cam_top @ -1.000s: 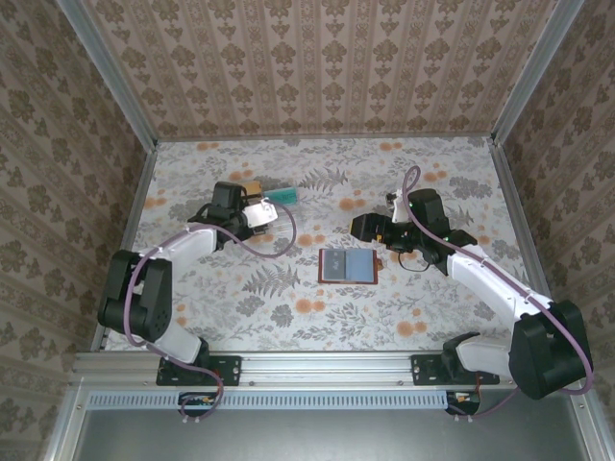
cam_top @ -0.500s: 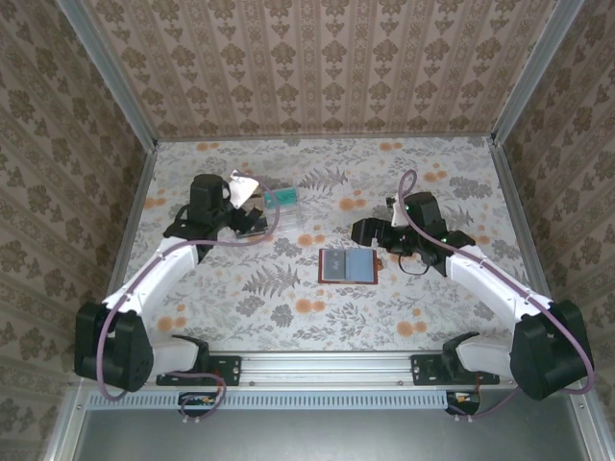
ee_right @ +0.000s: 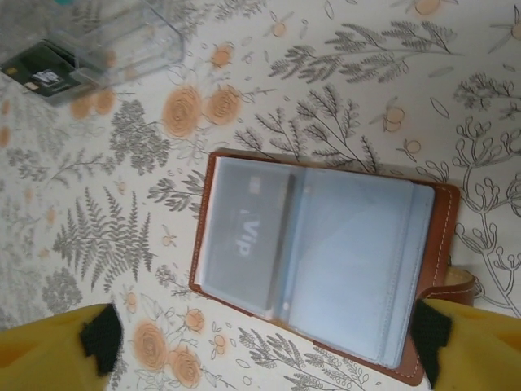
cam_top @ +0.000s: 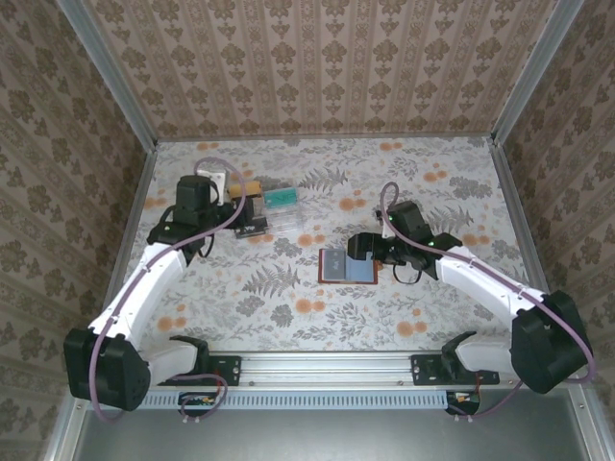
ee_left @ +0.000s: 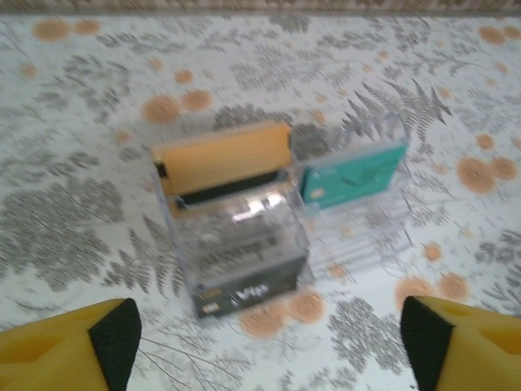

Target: Take the credit cards out of the card holder

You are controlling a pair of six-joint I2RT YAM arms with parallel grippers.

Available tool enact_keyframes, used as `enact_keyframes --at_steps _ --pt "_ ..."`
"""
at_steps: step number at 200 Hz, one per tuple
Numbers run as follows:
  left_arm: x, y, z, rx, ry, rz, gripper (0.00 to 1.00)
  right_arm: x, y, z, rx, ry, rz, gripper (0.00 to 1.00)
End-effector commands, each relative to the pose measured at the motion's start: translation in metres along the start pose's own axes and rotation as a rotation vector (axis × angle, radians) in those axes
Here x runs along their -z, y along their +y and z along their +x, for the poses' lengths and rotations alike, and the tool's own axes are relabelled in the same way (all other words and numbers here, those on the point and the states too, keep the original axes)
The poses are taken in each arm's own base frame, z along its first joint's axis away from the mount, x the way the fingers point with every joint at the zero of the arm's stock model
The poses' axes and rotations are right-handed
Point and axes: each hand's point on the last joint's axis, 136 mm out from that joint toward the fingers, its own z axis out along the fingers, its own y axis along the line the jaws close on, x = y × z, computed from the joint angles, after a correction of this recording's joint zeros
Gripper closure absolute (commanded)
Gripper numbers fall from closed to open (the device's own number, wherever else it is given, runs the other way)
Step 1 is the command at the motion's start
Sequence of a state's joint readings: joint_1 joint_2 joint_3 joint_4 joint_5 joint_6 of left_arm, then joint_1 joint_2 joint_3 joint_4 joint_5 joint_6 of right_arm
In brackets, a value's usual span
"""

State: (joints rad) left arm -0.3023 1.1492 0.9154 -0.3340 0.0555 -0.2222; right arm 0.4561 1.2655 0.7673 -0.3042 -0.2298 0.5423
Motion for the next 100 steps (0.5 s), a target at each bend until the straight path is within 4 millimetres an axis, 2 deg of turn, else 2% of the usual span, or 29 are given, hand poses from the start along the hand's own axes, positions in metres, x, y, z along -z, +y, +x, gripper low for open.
enact_keyframes --at_steps 1,37,39,43,67,100 --pt "0.001 -0.019 0.024 0.143 0.060 0.064 0.21 -0.008 -0.018 0.016 0.008 0.040 0.090 0.17" --pt "-0.009 -0.041 0.049 0.258 0.129 0.068 0.36 -0.022 -0.024 0.029 0.010 0.089 0.117 0.49" --pt "-0.010 -0.041 0.050 0.266 0.129 0.066 0.37 -0.023 -0.024 0.029 0.012 0.091 0.117 0.50" --pt "-0.011 -0.052 0.055 0.259 0.138 0.088 0.38 -0.024 -0.025 0.031 0.014 0.095 0.121 0.50" --pt "-0.020 -0.074 0.071 0.302 0.168 0.125 0.44 -0.033 -0.038 0.039 0.013 0.131 0.189 0.54" --pt "-0.035 -0.104 0.093 0.340 0.262 0.175 0.45 -0.044 -0.057 0.052 -0.008 0.171 0.269 0.58"
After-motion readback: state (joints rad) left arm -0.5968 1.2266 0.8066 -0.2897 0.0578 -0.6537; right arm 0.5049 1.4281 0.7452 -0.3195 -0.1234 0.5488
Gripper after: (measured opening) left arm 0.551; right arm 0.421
